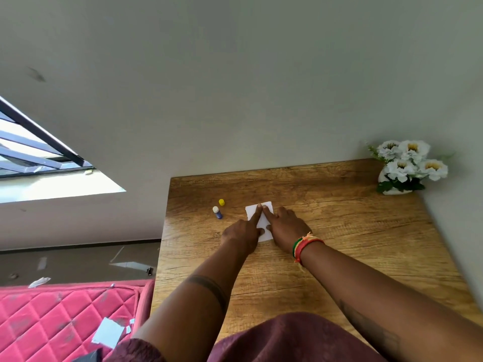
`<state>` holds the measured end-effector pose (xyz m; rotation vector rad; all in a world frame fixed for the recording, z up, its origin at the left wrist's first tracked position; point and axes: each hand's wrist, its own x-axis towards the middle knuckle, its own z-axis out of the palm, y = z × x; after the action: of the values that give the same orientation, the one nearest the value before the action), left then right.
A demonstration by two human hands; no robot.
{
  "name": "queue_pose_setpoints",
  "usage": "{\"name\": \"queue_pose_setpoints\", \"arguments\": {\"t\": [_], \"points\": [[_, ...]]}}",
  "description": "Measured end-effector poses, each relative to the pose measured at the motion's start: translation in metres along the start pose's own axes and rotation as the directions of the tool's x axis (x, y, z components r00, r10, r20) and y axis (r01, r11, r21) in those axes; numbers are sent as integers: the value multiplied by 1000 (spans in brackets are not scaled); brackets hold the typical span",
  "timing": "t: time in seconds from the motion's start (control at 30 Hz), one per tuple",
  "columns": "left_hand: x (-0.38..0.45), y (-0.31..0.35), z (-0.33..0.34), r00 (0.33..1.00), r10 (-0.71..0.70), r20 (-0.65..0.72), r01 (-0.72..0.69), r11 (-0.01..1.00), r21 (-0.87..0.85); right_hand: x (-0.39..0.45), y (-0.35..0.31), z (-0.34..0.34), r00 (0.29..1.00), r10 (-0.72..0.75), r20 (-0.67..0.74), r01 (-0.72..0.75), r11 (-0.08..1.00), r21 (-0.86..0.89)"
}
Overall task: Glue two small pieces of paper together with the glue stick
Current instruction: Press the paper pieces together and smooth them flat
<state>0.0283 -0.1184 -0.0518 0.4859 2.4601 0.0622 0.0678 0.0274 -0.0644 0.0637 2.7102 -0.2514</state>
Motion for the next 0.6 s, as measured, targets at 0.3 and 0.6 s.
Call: {"name": "queue_pose_setpoints", "arguments": {"t": [0.3, 0.6], "points": [[-10, 7, 12, 978, -195, -78, 192, 980, -49, 7, 1, 5, 1000, 10, 29, -10, 1000, 2], [-35, -10, 35, 987, 13, -158, 6, 993, 116, 7, -1, 5, 999, 35, 25, -35, 999, -13]]}}
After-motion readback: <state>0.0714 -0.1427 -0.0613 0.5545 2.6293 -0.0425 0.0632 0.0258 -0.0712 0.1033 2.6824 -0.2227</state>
